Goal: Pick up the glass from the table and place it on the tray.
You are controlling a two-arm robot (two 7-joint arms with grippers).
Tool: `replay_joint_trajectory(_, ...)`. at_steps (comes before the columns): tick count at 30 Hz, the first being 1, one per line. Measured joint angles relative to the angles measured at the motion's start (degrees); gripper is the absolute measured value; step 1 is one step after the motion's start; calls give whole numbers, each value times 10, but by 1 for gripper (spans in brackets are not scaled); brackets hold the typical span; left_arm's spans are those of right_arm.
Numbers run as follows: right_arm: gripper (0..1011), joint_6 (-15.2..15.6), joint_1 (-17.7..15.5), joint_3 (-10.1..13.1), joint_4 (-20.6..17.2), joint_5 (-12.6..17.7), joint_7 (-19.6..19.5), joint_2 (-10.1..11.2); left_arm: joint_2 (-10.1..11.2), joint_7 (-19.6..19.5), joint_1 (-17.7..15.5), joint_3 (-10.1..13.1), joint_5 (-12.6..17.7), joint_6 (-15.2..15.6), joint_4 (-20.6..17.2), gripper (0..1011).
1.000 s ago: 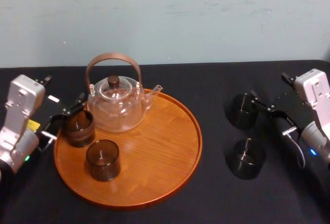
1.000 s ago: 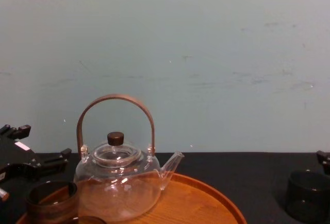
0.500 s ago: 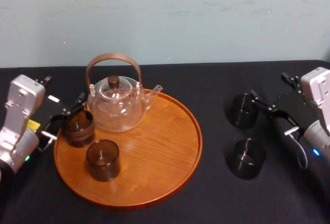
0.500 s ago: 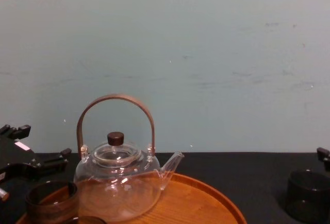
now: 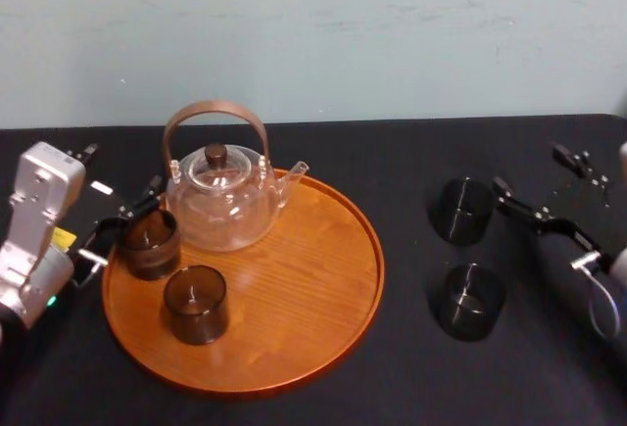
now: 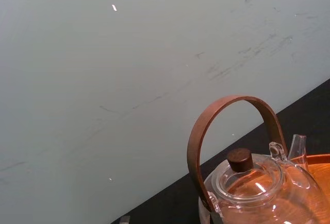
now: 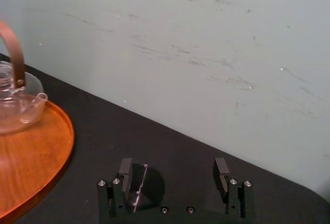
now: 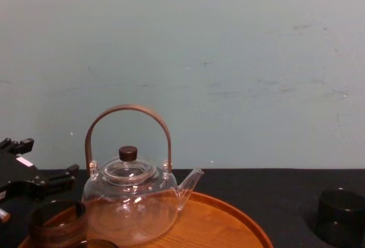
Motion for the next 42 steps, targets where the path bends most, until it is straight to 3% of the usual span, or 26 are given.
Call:
replay_joint_trajectory(11, 1002, 10, -91, 47, -69, 27, 33, 48, 0, 0, 0, 0, 0, 0, 0, 1002)
replay_joint_trajectory(22, 1003, 11, -159, 74, -98, 38, 95, 92, 0, 0, 0, 0, 0, 0, 0, 1001)
replay_joint_trajectory(32, 1002, 8, -184, 79, -101, 40, 170, 124, 0, 0, 0, 0, 0, 0, 0, 1001)
replay_joint_trajectory(42, 1003, 19, -179, 71, -95, 30, 214, 126, 0, 0, 0, 0, 0, 0, 0, 1002)
